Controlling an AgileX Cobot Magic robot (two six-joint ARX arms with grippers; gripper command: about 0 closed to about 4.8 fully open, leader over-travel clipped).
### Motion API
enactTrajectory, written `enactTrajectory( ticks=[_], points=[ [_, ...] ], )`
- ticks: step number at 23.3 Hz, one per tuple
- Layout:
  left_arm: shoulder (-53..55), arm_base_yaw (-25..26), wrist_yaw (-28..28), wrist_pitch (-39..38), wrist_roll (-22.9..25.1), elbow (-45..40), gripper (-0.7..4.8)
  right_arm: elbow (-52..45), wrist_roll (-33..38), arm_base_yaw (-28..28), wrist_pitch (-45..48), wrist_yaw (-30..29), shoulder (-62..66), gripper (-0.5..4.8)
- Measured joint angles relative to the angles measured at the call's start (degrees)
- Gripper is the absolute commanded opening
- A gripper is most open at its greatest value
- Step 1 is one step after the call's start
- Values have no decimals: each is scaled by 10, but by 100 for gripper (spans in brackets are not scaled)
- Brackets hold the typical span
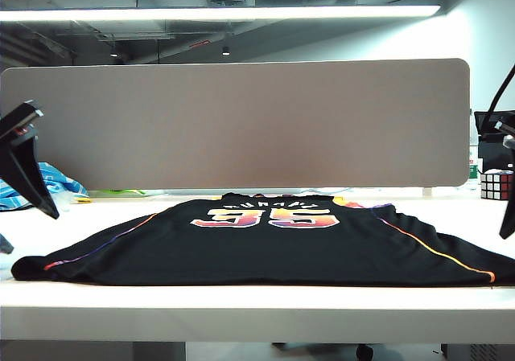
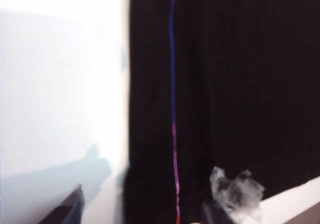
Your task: Fold the bottom side of the basketball jersey horizontally towards the center, about one-third of the way, and then fold the bottom of the basketball jersey up towards the top, creating a neat rectangle.
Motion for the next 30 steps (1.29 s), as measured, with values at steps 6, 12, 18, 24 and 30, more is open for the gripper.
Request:
enactTrajectory(
  ticks=[6,12,18,24,30],
  points=[
    [0,-39,-16,-3,4,0,282,-6,-11,1,-28,-12,0,289],
    [0,-43,-22,-24,11,0,282,-17,-12,3,-29,-47,0,288],
    [0,-43,-51,-61,39,0,282,-19,-12,3,-27,-50,0,288],
    [5,-43,-47,-59,40,1,282,-19,-12,3,-26,-52,0,288],
    [55,-43,6,-28,50,13,282,-19,-12,3,-25,-53,0,288]
  ],
)
